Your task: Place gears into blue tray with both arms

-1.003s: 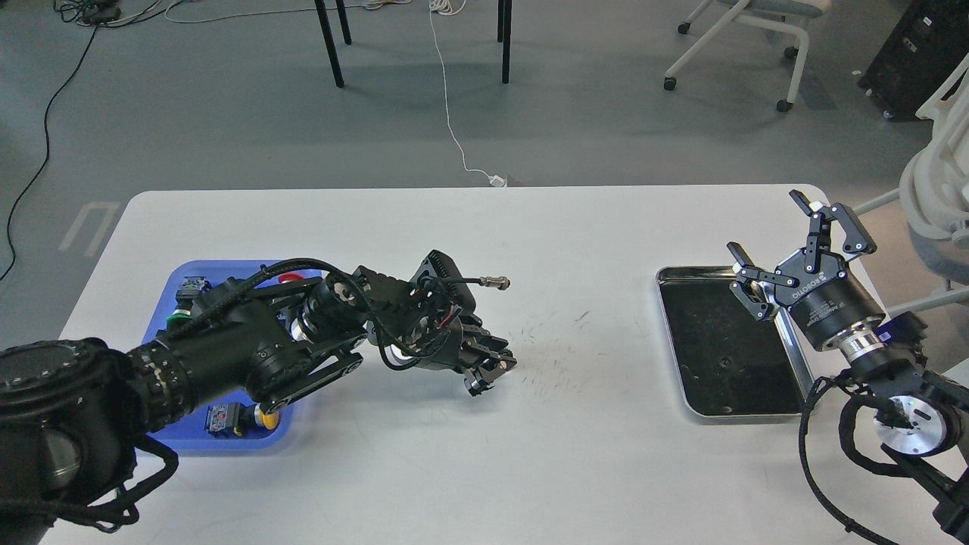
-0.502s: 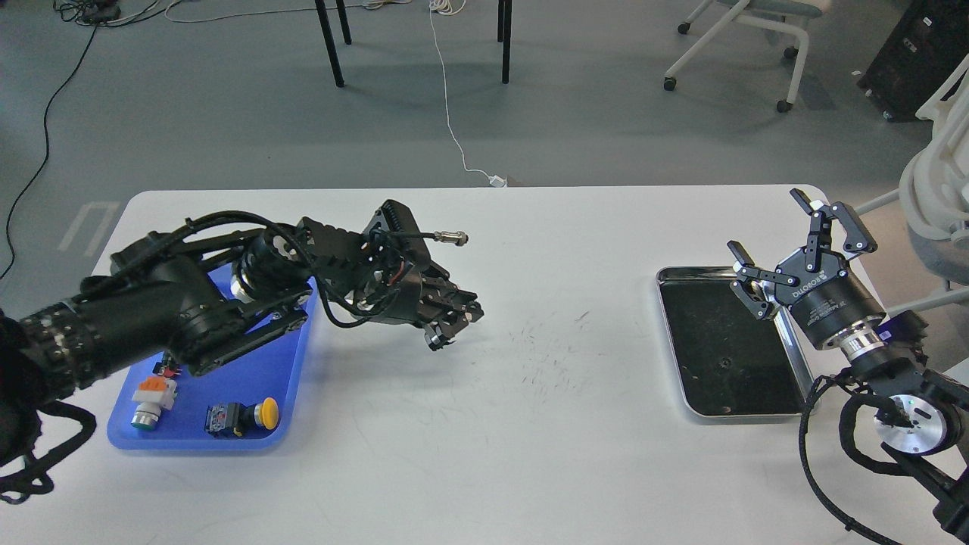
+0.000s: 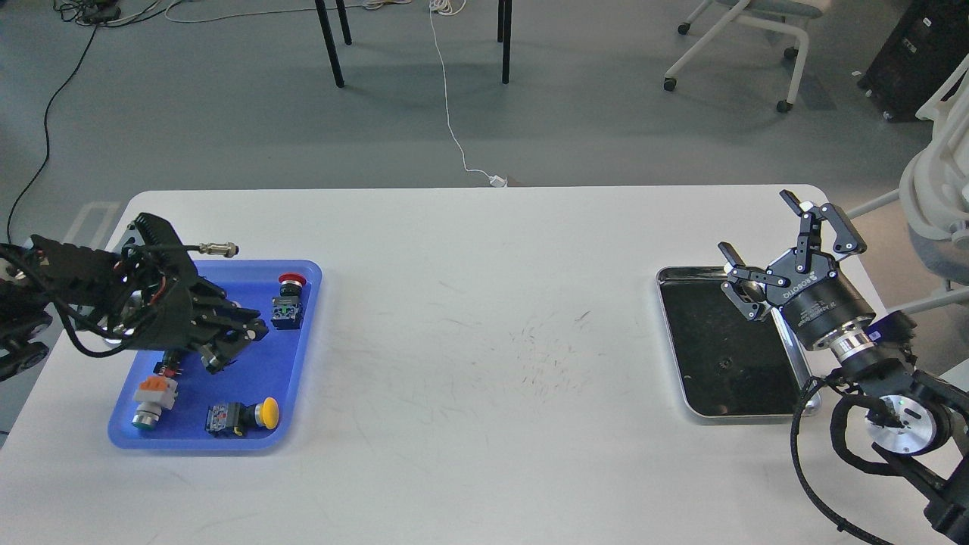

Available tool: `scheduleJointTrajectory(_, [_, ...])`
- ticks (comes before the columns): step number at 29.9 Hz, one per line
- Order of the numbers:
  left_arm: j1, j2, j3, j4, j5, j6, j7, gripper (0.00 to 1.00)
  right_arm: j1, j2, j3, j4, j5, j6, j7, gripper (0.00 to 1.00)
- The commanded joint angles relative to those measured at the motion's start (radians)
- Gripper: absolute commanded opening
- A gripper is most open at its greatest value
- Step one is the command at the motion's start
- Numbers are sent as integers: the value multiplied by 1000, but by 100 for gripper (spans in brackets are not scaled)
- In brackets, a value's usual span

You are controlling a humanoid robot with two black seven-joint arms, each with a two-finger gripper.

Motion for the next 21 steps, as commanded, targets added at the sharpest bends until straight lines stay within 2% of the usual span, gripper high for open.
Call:
scheduleJointTrajectory(1, [48, 2, -5, 38, 2, 26, 0, 13, 0, 0, -1, 0, -1, -2, 0, 98])
scheduleJointTrajectory(12, [73, -9, 3, 74, 7, 30, 0, 18, 3, -1, -1, 2, -1, -2, 0, 98])
scheduleJointTrajectory(17, [79, -12, -3, 72, 7, 28, 0, 28, 0, -1, -1, 2, -1, 0, 0, 98])
scheduleJointTrajectory(21, [79, -9, -3, 74, 9, 28, 0, 32, 0, -3, -3, 5, -1, 0, 0, 98])
